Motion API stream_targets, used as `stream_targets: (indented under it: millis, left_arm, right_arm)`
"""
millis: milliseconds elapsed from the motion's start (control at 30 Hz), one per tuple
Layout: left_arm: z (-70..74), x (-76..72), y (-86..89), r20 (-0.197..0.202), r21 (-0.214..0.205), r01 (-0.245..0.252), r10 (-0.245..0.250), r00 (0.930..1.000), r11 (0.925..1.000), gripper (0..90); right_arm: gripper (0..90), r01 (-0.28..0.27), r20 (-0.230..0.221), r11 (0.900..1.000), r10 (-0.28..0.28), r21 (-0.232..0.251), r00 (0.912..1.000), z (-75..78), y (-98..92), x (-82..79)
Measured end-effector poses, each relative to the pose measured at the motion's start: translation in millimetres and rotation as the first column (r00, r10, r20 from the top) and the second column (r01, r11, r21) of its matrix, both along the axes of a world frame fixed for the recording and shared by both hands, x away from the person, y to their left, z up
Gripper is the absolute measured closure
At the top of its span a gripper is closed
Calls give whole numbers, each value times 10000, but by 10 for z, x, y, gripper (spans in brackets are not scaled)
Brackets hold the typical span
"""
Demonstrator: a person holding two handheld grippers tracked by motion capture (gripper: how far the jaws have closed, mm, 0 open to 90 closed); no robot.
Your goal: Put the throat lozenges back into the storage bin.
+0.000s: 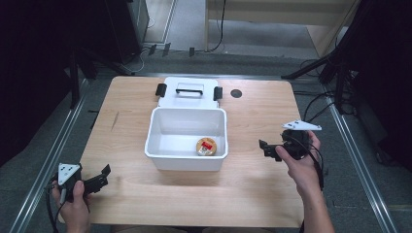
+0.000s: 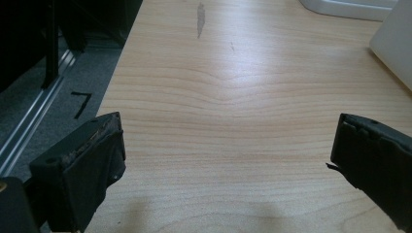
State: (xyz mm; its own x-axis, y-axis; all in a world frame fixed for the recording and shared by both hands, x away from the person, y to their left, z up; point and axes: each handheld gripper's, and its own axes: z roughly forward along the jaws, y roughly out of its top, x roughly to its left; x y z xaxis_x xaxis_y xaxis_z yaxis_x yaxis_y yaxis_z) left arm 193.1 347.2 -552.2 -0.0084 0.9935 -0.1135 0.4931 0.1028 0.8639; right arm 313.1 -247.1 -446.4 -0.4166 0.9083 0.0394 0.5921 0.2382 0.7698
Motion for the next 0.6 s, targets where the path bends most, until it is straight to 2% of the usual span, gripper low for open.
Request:
stream_targets:
  millis: [133,333,400,433,600]
  left_arm:
    - [1,0,-4,-4,34,5,-5,10000,10000,0]
    - [0,4,-6,-26,39,20,-20,10000,10000,0]
    - [1,3,-6,-19,42,20,-20,10000,10000,0]
    - [0,3,-7,-11,55,14,-14,10000,10000,0]
    - [1,4,-8,-46,64,15,-14,10000,10000,0]
  right_arm:
    - [3,576,157,9982,-578,142,9982,-152,-180,-96]
    - [3,1009,137,9944,-1013,319,9948,-315,-341,-196]
    - [3,1181,152,9922,-1188,399,9928,-376,-412,-236]
    - [3,1335,87,9892,-1343,602,9909,-438,-481,-275]
    - [6,1699,104,9825,-1712,765,9852,-591,-617,-389]
